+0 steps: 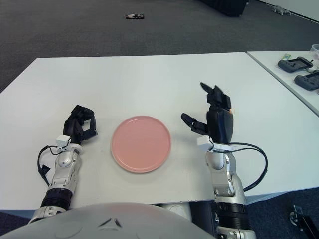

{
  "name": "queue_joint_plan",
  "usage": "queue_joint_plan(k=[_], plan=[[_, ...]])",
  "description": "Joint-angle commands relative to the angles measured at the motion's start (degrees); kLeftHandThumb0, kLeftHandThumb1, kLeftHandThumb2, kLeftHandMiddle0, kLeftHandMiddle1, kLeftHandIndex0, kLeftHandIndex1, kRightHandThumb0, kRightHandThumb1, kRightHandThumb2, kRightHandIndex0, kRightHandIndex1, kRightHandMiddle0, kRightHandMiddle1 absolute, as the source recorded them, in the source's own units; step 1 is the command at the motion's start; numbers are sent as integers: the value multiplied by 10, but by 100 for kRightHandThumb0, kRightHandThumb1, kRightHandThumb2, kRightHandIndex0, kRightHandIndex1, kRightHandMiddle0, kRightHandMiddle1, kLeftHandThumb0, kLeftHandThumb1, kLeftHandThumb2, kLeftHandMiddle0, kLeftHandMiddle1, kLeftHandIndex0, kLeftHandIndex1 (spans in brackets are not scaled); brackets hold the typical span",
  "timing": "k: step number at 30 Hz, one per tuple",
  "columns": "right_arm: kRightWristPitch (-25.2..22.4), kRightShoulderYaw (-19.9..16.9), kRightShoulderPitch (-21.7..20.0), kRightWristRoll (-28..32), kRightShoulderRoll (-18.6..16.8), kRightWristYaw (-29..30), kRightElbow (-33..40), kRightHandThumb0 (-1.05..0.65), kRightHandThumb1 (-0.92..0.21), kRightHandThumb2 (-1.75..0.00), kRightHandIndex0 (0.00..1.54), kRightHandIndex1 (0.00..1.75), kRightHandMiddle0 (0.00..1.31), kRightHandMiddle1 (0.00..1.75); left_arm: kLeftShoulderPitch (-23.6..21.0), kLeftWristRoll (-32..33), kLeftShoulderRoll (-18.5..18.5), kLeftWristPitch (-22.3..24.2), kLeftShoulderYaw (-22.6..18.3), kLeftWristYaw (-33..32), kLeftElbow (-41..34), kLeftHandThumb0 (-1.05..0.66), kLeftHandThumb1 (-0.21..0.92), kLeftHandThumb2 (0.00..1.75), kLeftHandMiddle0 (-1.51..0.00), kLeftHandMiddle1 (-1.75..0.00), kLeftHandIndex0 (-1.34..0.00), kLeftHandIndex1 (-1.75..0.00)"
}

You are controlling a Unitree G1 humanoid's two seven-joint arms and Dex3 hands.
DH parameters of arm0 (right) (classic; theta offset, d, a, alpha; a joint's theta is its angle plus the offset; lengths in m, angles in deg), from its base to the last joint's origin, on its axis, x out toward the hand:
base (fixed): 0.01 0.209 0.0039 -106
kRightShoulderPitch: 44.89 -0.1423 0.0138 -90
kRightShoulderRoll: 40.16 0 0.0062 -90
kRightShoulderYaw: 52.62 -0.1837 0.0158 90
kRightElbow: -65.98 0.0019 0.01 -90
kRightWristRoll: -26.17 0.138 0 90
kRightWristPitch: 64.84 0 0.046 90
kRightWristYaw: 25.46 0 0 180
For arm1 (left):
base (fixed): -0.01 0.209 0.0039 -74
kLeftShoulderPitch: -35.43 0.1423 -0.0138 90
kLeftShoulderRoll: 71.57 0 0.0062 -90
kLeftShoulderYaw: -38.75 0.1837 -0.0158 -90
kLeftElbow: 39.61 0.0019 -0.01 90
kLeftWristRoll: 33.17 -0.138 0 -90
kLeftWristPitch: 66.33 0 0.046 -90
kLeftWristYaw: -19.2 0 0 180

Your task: Put the apple into the plate.

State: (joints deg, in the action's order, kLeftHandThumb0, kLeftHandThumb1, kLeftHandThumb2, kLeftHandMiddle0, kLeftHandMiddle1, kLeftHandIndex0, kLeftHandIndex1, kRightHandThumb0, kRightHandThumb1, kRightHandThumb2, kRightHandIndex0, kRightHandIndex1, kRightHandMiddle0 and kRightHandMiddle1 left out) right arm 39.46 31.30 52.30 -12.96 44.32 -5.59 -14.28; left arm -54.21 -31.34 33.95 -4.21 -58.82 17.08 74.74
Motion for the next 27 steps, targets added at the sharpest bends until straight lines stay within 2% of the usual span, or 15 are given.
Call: queue_joint_plan(k=[1, 5, 7, 14, 16, 20, 27], plan=[[-41, -5, -20, -9, 4, -8, 19, -89, -45, -86, 0, 0, 0, 1, 5, -3, 2, 10, 1, -6, 12, -46, 39, 124, -102, -175, -55, -175], [-93, -9, -37, -12, 8, -28, 33, -89, -43, -85, 0, 0, 0, 0, 6, -4, 2, 12, 0, -8, 11, -46, 39, 124, -102, -175, -55, -175], [-118, -9, -45, -15, 10, -38, 40, -85, -38, -88, 0, 0, 0, 0, 6, -5, 2, 13, 1, -10, 10, -46, 39, 124, -102, -175, -55, -175], [-178, -10, -68, -20, 22, -54, 45, -78, -29, -94, 0, 0, 0, 0, 7, 0, 2, 8, 1, -6, 11, -46, 39, 124, -102, -175, -55, -175], [-226, -10, -83, -36, 24, -92, 107, -79, -29, -94, 0, 0, 0, 0, 7, -1, 3, 7, 1, -6, 11, -46, 39, 124, -102, -175, -55, -175], [-221, -18, -84, -37, 46, -72, 68, -81, -30, -92, 0, 0, 0, 0, 8, -3, 2, 9, 2, -9, 9, -46, 39, 124, -101, -175, -55, -175], [-223, -26, -105, -12, 77, -78, 12, -78, -30, -91, 0, 0, 0, 0, 10, -8, 3, 18, 3, -14, 3, -45, 39, 124, -103, -175, -55, -175]])
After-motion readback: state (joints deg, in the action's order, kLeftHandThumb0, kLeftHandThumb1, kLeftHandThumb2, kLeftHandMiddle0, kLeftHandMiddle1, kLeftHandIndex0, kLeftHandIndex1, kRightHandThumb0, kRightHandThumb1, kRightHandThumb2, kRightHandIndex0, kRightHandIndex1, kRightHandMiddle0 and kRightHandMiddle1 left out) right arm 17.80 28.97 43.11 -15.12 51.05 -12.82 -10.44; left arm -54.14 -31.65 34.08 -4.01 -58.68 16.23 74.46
